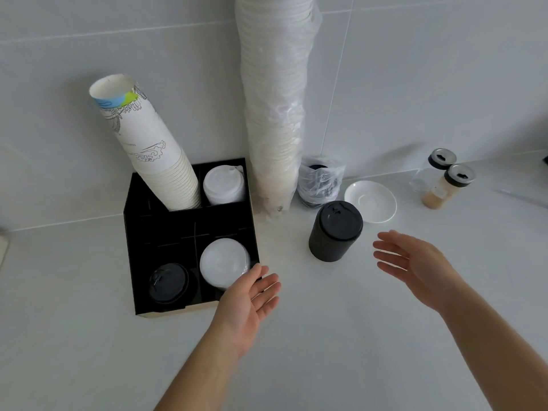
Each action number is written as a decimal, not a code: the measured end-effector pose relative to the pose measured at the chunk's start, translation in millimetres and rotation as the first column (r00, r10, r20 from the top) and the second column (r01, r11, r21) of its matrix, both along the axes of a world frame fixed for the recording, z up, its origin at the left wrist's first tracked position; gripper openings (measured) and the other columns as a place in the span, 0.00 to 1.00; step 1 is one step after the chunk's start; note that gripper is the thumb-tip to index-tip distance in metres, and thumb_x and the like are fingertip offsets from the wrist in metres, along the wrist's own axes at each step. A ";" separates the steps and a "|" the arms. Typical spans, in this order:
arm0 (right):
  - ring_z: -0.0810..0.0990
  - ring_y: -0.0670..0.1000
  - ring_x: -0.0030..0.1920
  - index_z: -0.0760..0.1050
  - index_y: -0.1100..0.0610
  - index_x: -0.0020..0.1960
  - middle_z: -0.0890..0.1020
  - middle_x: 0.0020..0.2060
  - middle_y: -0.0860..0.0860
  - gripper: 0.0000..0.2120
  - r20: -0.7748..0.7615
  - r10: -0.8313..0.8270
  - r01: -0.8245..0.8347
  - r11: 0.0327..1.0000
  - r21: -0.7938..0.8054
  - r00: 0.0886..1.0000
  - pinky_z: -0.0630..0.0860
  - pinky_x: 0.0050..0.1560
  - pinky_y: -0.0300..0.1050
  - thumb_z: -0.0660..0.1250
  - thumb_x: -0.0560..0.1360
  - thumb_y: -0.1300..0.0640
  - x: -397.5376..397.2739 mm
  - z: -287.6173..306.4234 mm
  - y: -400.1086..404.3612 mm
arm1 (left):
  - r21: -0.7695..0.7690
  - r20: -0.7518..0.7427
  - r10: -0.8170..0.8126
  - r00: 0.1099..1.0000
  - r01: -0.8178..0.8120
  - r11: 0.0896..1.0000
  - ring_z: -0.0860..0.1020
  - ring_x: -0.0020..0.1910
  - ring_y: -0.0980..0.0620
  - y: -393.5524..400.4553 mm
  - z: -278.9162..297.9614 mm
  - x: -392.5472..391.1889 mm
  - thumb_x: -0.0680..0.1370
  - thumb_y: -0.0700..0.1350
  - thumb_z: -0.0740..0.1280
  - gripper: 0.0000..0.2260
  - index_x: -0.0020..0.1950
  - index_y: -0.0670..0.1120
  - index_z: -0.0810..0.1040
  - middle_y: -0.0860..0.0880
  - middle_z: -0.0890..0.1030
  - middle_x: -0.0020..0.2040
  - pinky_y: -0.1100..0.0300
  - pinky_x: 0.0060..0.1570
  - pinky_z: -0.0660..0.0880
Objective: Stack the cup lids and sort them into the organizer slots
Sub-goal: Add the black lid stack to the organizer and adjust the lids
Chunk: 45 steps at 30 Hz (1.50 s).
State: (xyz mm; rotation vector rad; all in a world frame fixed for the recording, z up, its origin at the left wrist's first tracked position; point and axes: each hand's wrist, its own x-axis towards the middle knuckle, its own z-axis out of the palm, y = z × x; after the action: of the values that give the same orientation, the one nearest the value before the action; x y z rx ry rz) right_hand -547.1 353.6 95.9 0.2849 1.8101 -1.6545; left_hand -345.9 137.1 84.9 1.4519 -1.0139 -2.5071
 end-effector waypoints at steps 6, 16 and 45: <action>0.78 0.49 0.62 0.75 0.52 0.67 0.80 0.60 0.48 0.20 -0.149 0.192 -0.181 0.980 0.086 0.970 0.74 0.66 0.54 0.69 0.77 0.51 -21.5 -7.1 -29.9 | -0.136 0.056 -0.185 0.981 0.191 0.972 0.77 0.61 0.50 18.0 -6.1 -60.9 0.78 0.51 0.67 0.10 0.57 0.49 0.77 0.48 0.79 0.61 0.54 0.60 0.73; 0.83 0.49 0.53 0.82 0.45 0.55 0.86 0.50 0.45 0.09 -0.255 0.277 -0.234 0.954 0.186 0.926 0.79 0.59 0.50 0.69 0.76 0.52 -49.2 -30.6 -62.8 | -0.382 0.233 -0.413 0.881 0.473 0.794 0.76 0.54 0.59 27.0 -17.6 -138.5 0.73 0.60 0.70 0.29 0.70 0.49 0.71 0.52 0.77 0.63 0.59 0.57 0.71; 0.83 0.53 0.52 0.81 0.51 0.57 0.87 0.48 0.47 0.10 0.014 0.087 -0.085 0.989 -0.120 0.996 0.77 0.60 0.56 0.65 0.79 0.52 -60.2 -49.3 -35.7 | -0.221 0.105 -0.368 0.924 0.383 0.897 0.78 0.58 0.57 28.9 -47.9 -154.0 0.76 0.59 0.66 0.10 0.51 0.56 0.81 0.57 0.83 0.55 0.57 0.60 0.69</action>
State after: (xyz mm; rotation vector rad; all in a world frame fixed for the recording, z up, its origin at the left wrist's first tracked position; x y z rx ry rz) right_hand -607.2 317.9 46.6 0.1672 1.6782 -1.6857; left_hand -499.9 166.0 37.0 1.3764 -1.6880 -2.4702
